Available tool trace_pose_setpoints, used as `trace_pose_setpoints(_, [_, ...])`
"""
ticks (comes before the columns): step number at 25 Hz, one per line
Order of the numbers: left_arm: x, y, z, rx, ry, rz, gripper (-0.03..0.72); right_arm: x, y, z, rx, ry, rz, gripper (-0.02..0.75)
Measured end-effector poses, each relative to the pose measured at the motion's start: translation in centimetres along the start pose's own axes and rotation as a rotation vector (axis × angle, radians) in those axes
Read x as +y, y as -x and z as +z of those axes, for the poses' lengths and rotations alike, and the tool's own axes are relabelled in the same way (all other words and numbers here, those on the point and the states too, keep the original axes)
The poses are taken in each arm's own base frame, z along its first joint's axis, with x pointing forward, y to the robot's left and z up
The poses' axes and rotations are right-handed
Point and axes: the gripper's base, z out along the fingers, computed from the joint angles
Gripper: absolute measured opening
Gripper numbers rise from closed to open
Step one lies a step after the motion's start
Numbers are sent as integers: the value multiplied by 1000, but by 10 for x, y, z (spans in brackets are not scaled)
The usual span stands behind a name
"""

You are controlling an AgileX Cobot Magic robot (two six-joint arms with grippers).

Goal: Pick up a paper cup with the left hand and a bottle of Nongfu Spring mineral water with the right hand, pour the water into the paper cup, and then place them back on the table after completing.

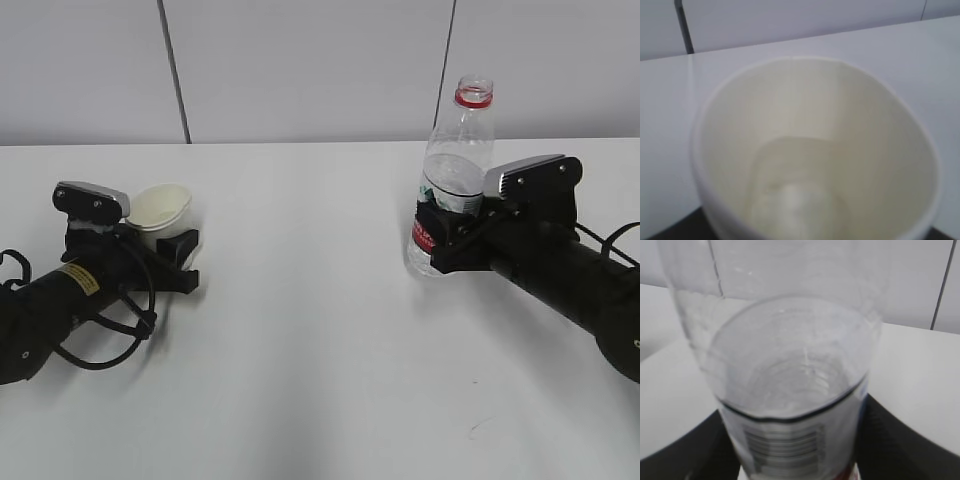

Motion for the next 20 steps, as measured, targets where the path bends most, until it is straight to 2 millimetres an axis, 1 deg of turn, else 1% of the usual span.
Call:
trace_pose_setpoints(17, [2,0,0,-1,17,-8,354,0,0,0,-2,0,1,449])
trace_pose_setpoints(20, [2,0,0,0,27,-12,386,0,0,0,-2,0,1,449])
